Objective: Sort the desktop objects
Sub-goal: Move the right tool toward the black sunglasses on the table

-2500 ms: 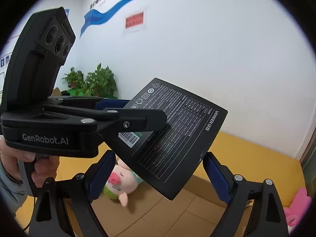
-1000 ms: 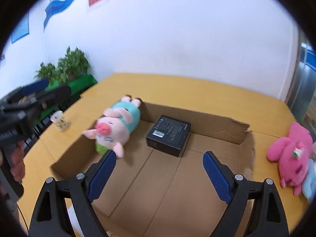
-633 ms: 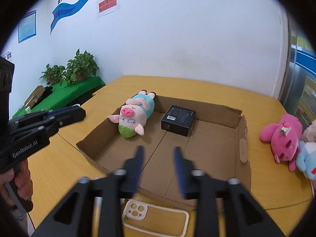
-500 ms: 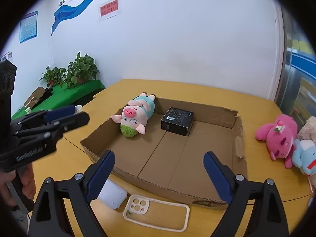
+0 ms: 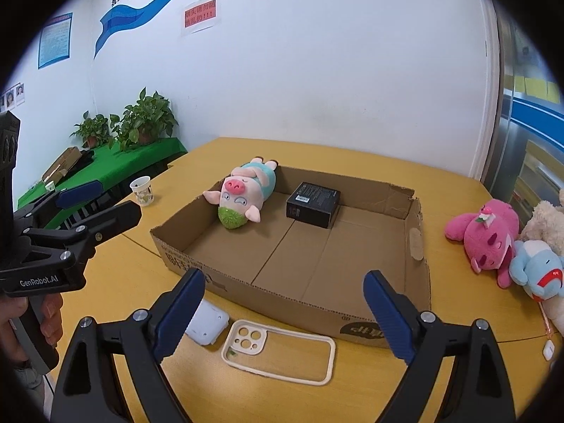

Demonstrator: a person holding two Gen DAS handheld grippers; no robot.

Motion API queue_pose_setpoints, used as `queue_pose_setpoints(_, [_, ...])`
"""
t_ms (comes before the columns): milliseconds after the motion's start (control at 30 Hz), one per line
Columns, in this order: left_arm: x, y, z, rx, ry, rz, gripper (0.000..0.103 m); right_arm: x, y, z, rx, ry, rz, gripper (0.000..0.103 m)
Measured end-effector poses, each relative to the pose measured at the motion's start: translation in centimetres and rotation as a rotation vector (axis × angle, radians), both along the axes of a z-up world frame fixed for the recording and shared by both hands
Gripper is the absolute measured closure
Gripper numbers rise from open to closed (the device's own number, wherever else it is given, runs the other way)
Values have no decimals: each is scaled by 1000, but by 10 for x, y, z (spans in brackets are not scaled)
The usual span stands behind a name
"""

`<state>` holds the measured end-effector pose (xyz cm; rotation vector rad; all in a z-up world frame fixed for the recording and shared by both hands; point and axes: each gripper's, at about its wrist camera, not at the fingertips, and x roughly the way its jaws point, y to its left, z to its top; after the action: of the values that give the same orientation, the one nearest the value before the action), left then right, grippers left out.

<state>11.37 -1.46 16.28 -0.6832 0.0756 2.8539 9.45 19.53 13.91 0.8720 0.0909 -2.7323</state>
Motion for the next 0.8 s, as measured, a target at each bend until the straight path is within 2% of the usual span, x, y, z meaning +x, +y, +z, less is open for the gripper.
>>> queue_pose_setpoints(267, [3,4,-14,0,-25,-9,0,-2,-1,-17,-10,-11,8,11])
queue_pose_setpoints(467, [4,12,-47,43,-137,-76,0,20,27,-26,-55,-19,89,11])
queue_pose_setpoints(600, [4,29,-81,62,-246,-172,0,42,61,-59,-44,-173,122,11])
queue_pose_setpoints(800, [4,62,-118,116,-388,-324,0,87,106,-115,-12,-400,100,11])
